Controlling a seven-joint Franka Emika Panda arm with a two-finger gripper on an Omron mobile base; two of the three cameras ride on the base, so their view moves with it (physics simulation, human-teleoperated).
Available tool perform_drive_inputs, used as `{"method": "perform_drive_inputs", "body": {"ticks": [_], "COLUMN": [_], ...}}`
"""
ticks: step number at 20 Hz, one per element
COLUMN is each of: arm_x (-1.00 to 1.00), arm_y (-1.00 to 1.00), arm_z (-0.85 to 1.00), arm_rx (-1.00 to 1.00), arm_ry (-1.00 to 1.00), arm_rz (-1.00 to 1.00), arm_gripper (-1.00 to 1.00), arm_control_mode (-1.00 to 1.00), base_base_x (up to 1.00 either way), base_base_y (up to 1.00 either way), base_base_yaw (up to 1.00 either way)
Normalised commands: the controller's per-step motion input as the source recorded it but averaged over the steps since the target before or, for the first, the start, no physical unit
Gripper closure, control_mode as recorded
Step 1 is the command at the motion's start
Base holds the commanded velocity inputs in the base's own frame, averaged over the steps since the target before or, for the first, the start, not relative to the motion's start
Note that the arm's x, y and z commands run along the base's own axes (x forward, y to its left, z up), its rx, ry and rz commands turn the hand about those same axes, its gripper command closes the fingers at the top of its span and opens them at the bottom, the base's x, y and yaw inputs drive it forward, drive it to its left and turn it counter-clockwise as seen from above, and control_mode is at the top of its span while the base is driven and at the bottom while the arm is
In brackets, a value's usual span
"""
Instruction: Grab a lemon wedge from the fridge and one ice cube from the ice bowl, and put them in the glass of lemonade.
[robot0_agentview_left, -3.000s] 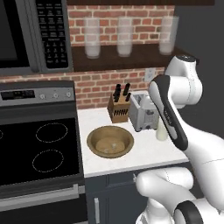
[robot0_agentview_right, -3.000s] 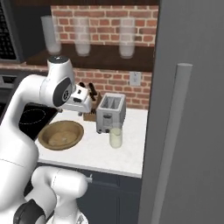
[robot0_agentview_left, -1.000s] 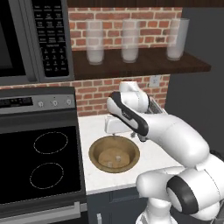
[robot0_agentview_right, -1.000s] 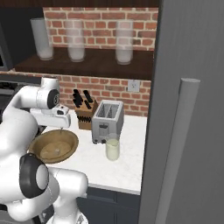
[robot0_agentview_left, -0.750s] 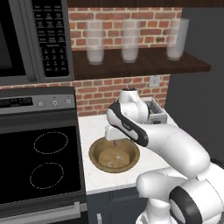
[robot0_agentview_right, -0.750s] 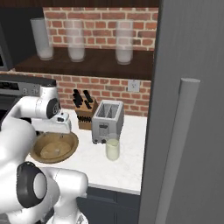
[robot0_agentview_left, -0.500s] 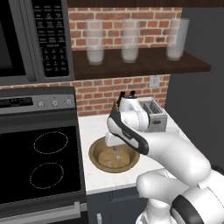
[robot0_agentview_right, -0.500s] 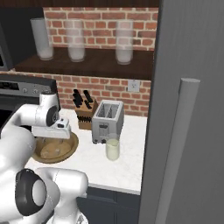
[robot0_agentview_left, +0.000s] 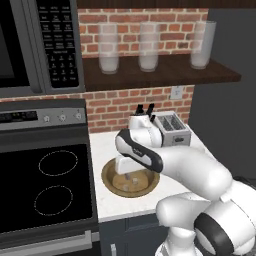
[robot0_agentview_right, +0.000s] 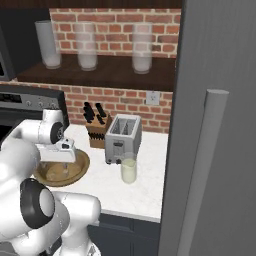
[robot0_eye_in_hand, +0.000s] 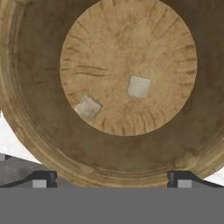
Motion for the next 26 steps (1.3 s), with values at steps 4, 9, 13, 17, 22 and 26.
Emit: {"method": "perform_drive_inputs", "body": {"ticks": [4,9,13,17,22,26], "arm_x": [0.15,0.09,0.00,0.00,0.12,0.30], "arm_y": [0.12,0.00,0.00,0.00,0.00,0.00], "arm_z": [-0.02,-0.26,-0.46,-0.40,-0.07,-0.04], "arm_rx": [-0.06,0.00,0.01,0.01,0.01,0.03], "arm_ry": [0.21,0.11,0.00,0.00,0.00,-0.01], "arm_rz": [0.05,0.03,0.03,0.03,0.02,0.00], "arm_gripper": [-1.00,-1.00,-1.00,-1.00,-1.00,-1.00], "arm_control_mode": [-1.00,-1.00,-1.00,-1.00,-1.00,-1.00], "base_base_x": [0.00,0.00,0.00,0.00,0.00,0.00], "base_base_y": [0.00,0.00,0.00,0.00,0.00,0.00], "base_base_yaw": [0.00,0.00,0.00,0.00,0.00,0.00]}}
